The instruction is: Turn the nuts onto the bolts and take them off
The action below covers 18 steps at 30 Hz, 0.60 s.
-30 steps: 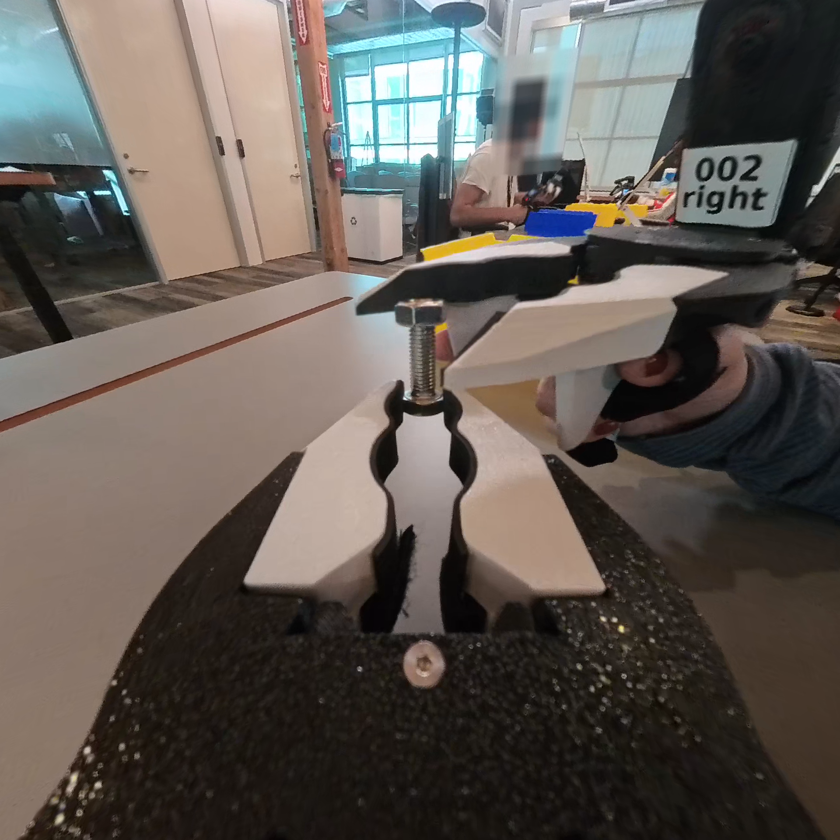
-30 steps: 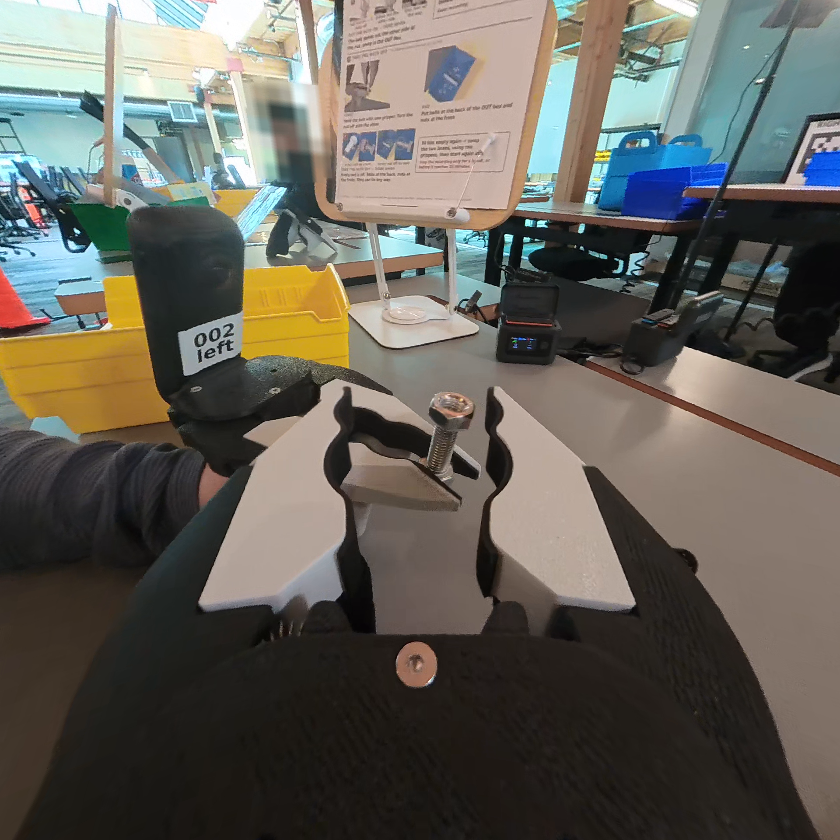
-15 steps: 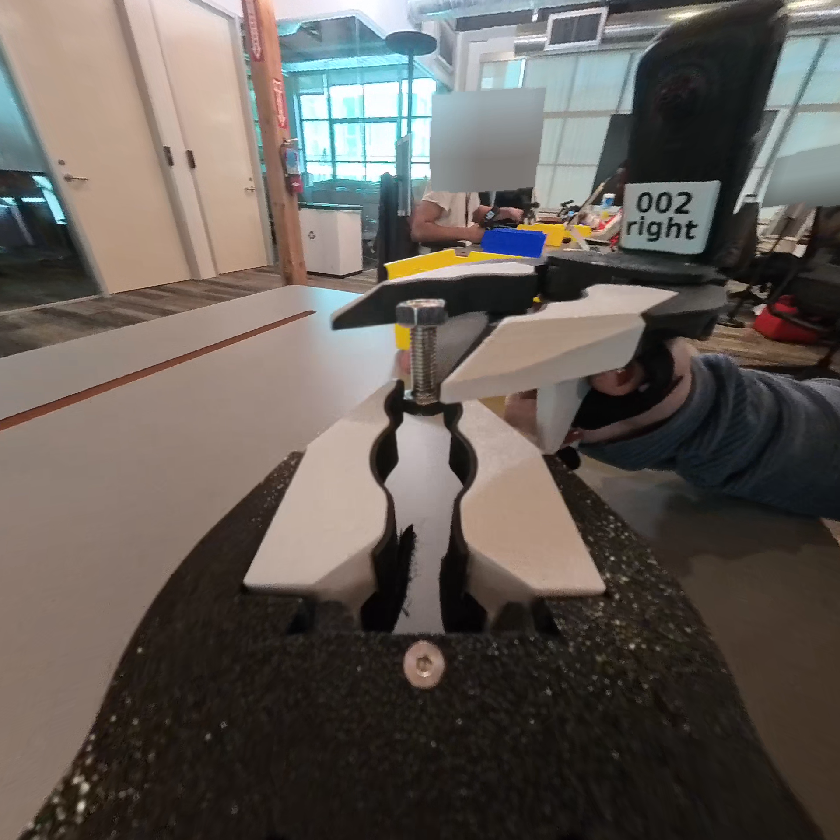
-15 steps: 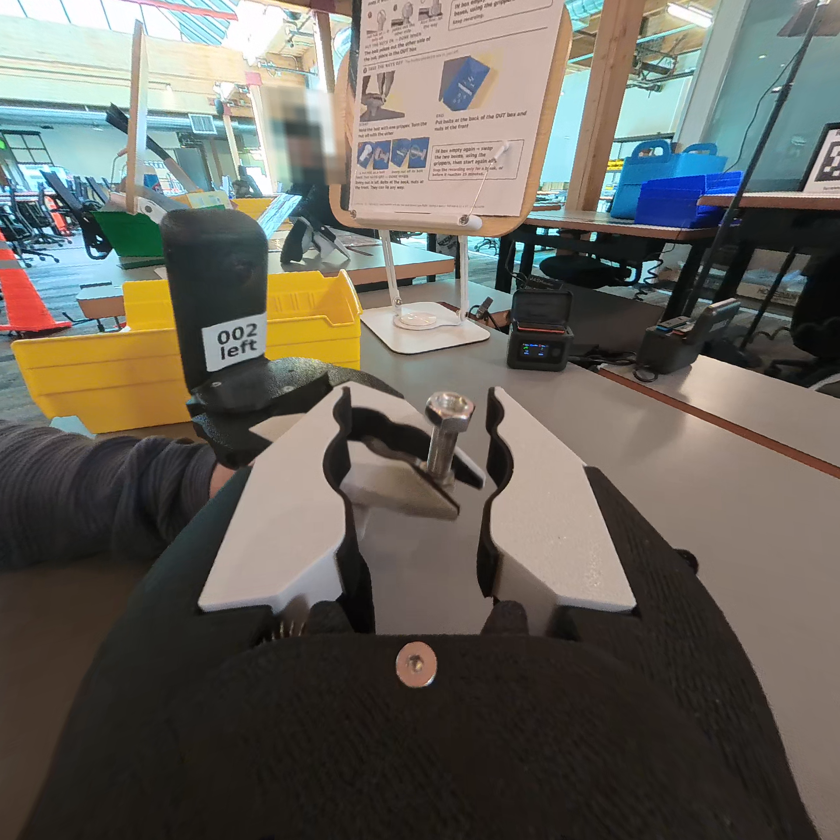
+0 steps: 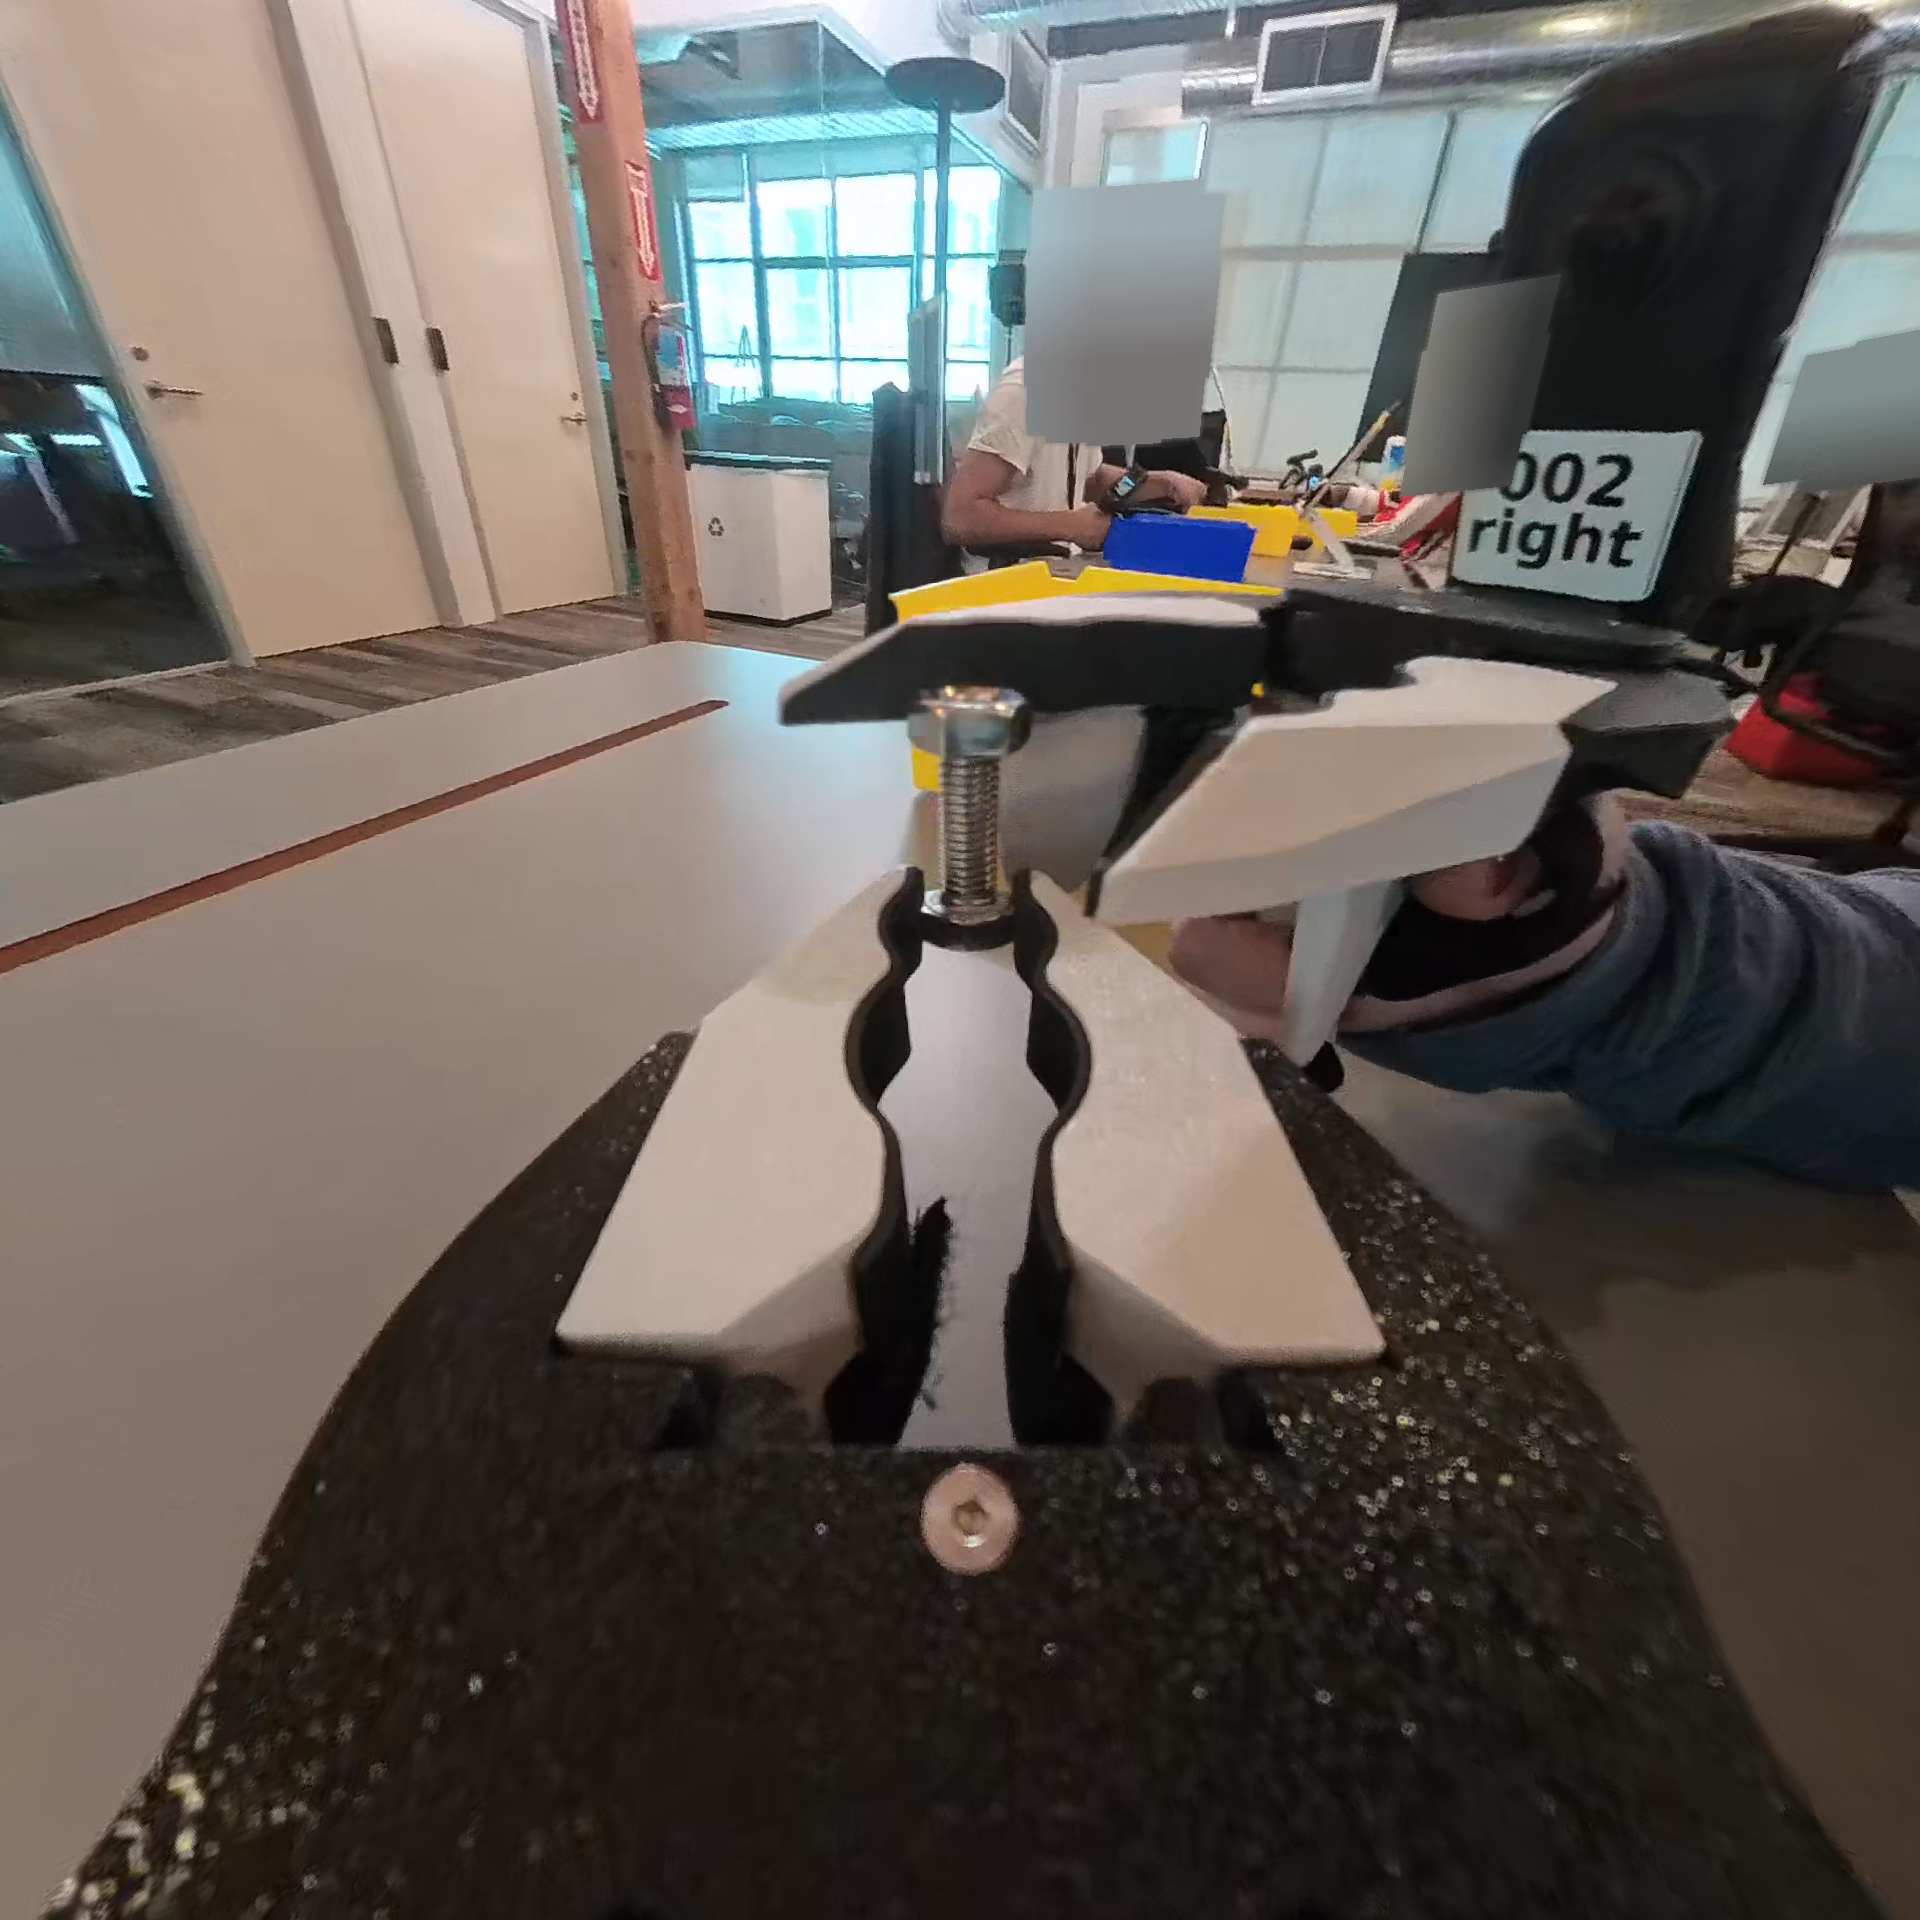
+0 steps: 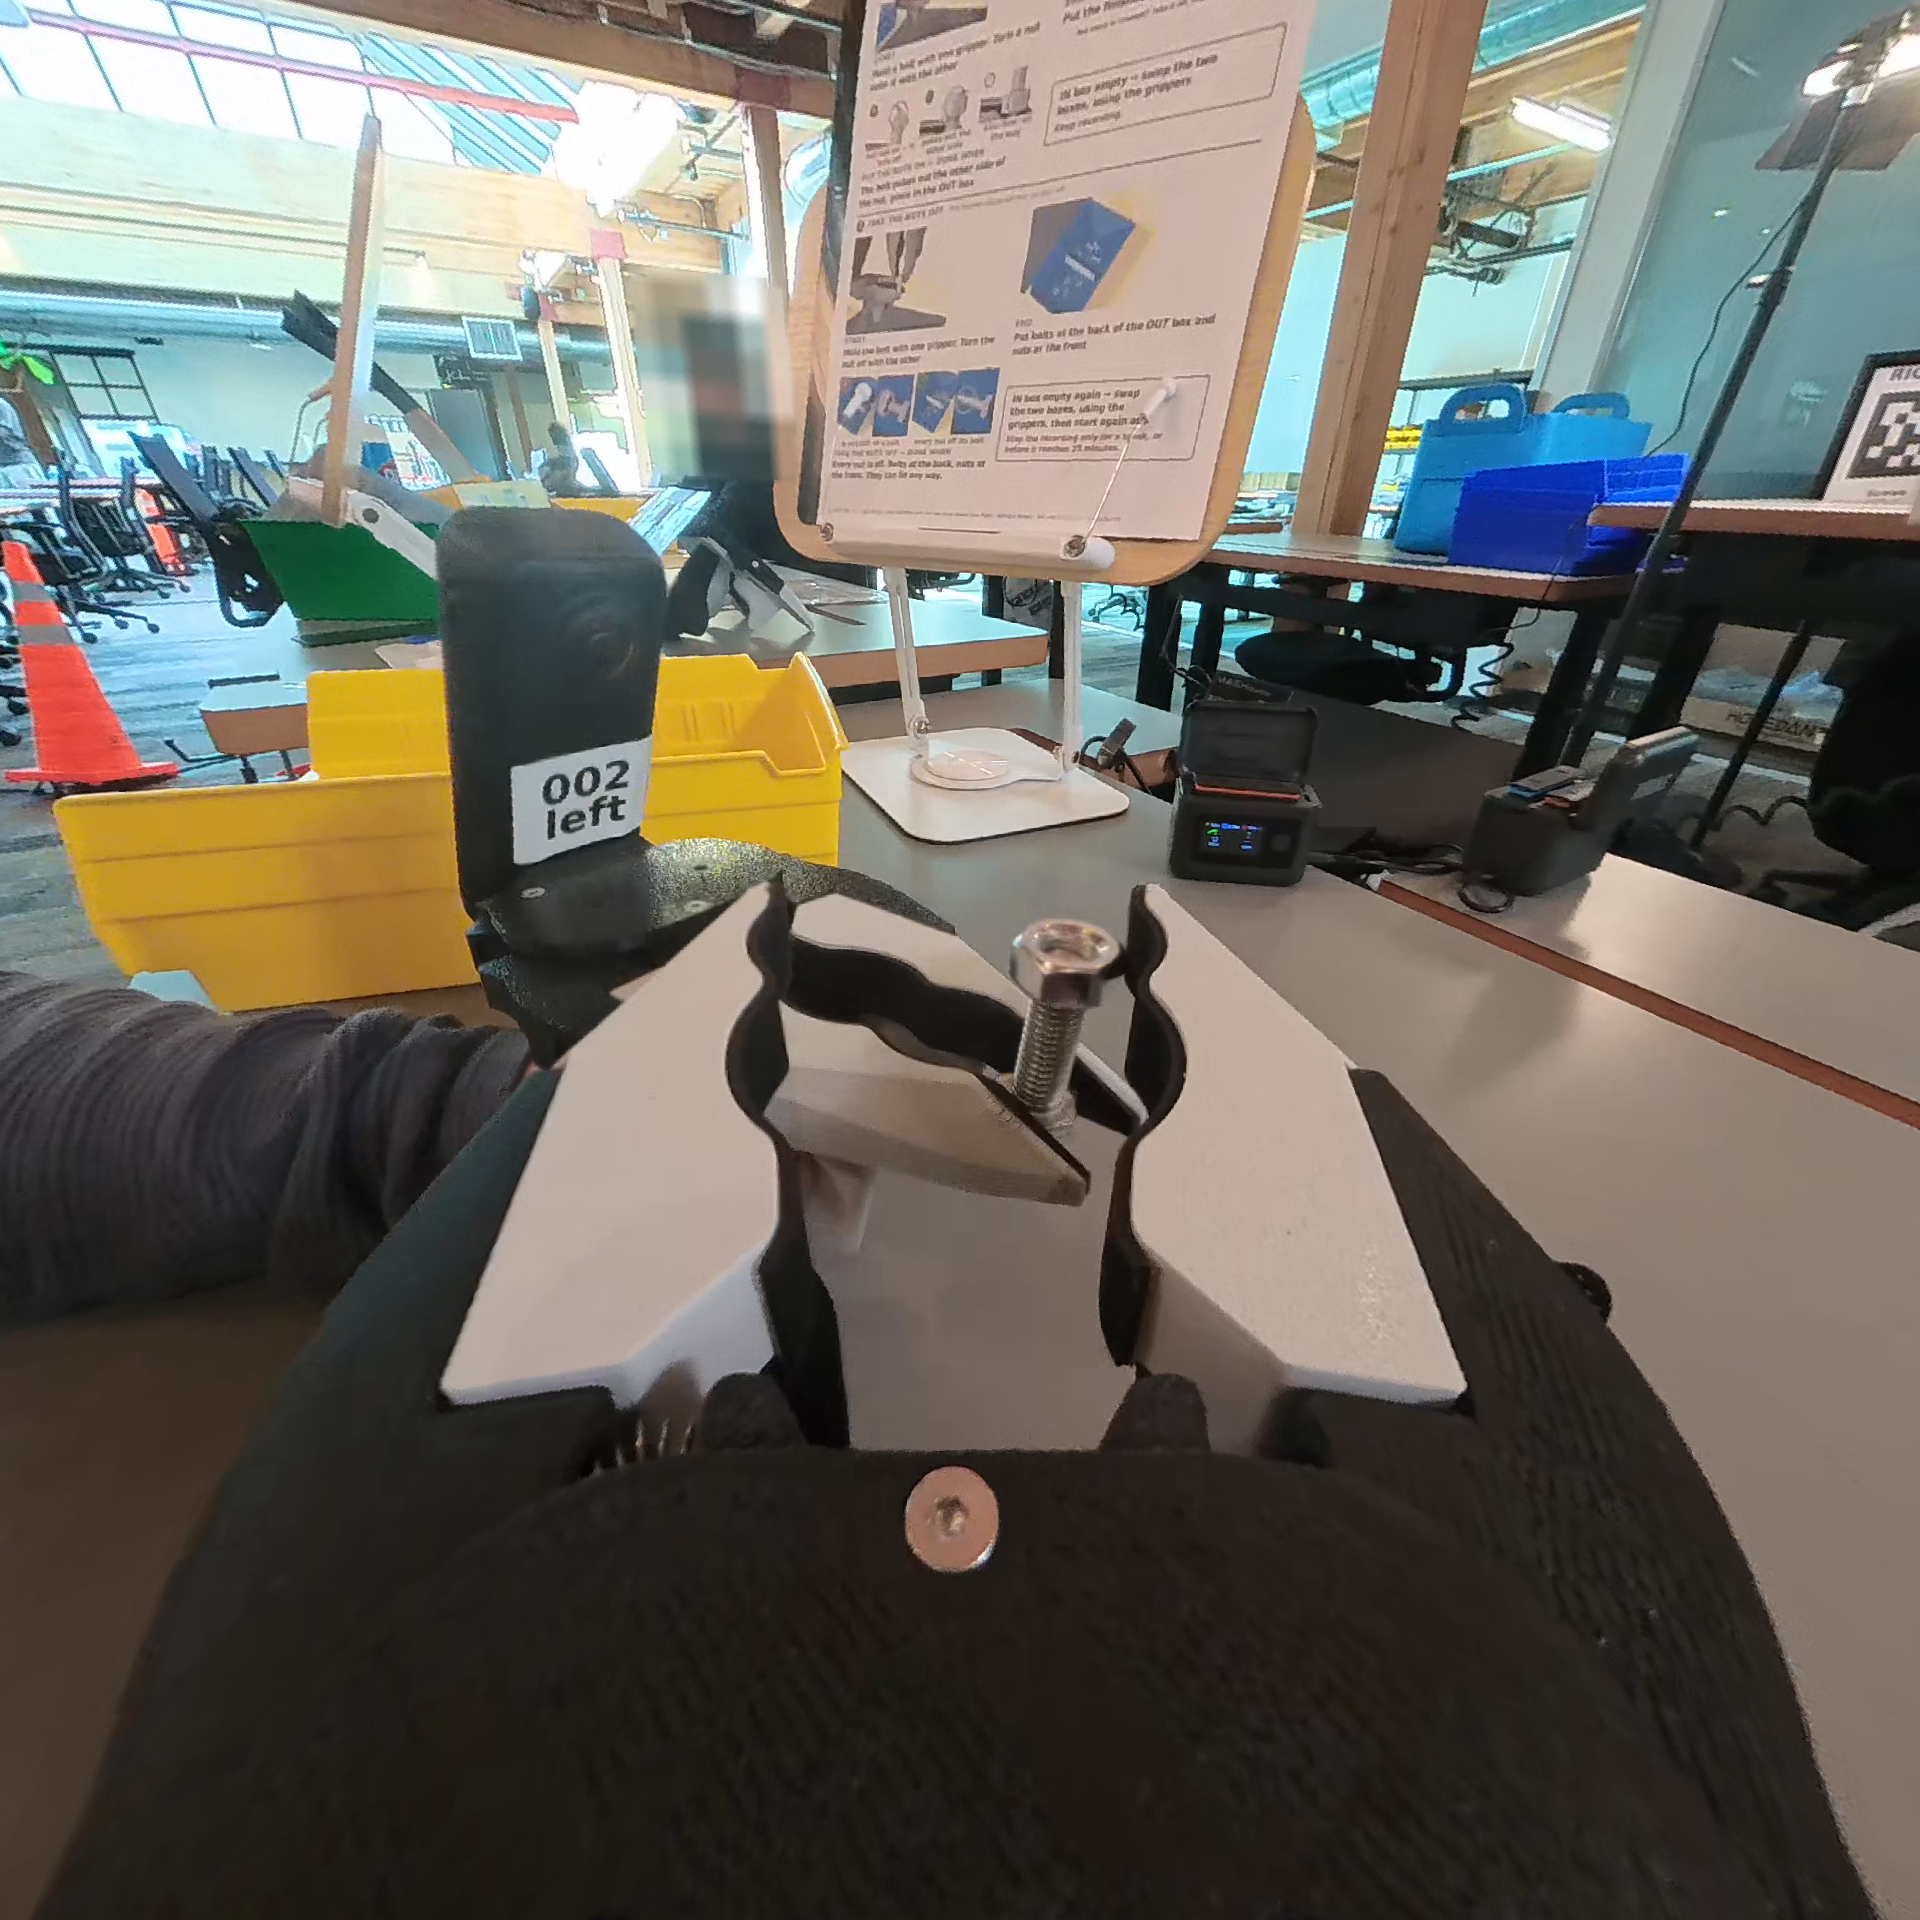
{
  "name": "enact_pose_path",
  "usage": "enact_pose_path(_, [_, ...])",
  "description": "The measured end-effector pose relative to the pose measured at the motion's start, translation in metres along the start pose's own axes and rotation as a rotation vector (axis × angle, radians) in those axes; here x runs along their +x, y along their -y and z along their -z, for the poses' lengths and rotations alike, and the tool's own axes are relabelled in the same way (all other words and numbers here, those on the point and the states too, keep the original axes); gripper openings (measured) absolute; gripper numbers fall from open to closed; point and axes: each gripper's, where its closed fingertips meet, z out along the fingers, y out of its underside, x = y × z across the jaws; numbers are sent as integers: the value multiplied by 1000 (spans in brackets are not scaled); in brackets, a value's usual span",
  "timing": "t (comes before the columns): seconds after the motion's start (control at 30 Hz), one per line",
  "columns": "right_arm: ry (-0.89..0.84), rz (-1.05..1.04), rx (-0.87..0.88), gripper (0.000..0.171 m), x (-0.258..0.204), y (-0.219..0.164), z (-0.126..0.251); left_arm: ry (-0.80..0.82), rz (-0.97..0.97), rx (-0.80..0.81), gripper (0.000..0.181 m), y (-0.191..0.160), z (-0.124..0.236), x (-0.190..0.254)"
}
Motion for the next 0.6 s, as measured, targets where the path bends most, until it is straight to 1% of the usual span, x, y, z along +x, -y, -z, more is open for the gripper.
enact_pose_path(0.07, [1, 2, 2, 65, 0, 0, 0, 55, 19, 18, 15, 2, 3, -11])
enact_pose_path(0.13, [-2, 6, -3, 64, 1, 0, 1, 157, 69, 56, 15, 6, 12, -33])
enact_pose_path(0.17, [-5, 2, -1, 64, 2, 0, 1, 163, 90, 67, 15, 8, 15, -37])
enact_pose_path(0.27, [-29, -19, 16, 65, 5, 0, 0, 83, 65, 68, 15, 9, 12, -25])
enact_pose_path(0.37, [6, -64, 24, 66, 0, -1, -2, -23, -6, 8, 15, 1, 1, 1])
enact_pose_path(0.4, [14, -76, 32, 65, -1, -1, -2, -31, -22, -8, 15, -1, -2, 4])
enact_pose_path(0.47, [5, -70, 25, 65, 0, -2, -2, 36, -23, -3, 15, -1, -1, -6])
enact_pose_path(0.53, [6, -58, 9, 64, 2, -3, 0, 145, 35, 46, 15, 6, 9, -28])
enact_pose_path(0.57, [0, -68, 12, 64, 4, -2, 0, 172, 54, 58, 15, 7, 13, -36])
enact_pose_path(0.6, [-14, -76, 23, 65, 6, -1, 1, 164, 49, 50, 15, 7, 15, -38])
